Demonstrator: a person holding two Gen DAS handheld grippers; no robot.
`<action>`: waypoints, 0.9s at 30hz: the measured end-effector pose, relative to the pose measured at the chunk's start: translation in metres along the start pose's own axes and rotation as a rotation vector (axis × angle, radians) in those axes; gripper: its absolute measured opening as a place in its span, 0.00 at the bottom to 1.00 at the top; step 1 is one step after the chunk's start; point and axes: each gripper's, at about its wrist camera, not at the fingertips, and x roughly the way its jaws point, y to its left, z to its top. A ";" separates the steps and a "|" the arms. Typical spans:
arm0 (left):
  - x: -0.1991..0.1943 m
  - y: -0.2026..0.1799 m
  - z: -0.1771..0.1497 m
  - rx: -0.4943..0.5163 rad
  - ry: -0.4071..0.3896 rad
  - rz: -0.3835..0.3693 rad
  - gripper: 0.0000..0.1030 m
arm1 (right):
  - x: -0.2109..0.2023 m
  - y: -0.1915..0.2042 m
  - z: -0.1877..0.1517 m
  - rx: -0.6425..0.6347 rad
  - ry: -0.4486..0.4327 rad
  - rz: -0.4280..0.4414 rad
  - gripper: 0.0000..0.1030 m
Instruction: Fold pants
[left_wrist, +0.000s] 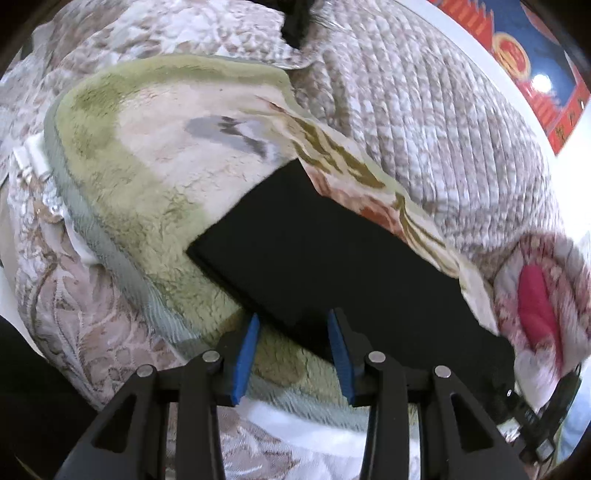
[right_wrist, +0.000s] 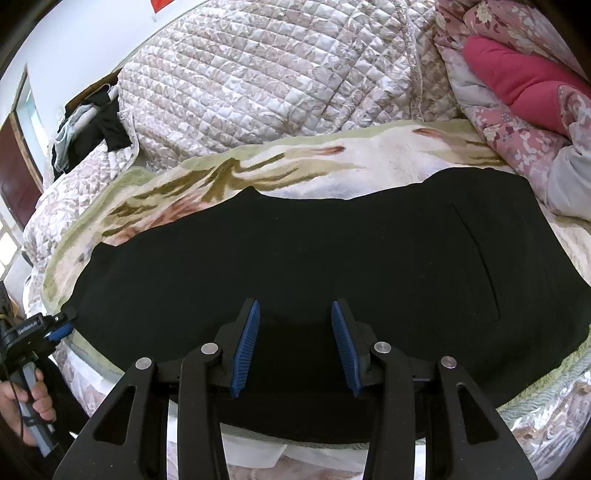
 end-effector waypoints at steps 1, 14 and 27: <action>0.001 0.000 0.001 -0.001 -0.007 0.002 0.40 | 0.000 0.000 0.000 0.000 -0.001 0.003 0.40; 0.022 -0.004 0.024 0.030 -0.035 0.096 0.13 | -0.003 -0.004 0.002 0.018 -0.011 0.026 0.40; 0.009 -0.103 0.037 0.327 -0.015 -0.073 0.08 | -0.009 -0.020 0.003 0.106 -0.026 0.048 0.40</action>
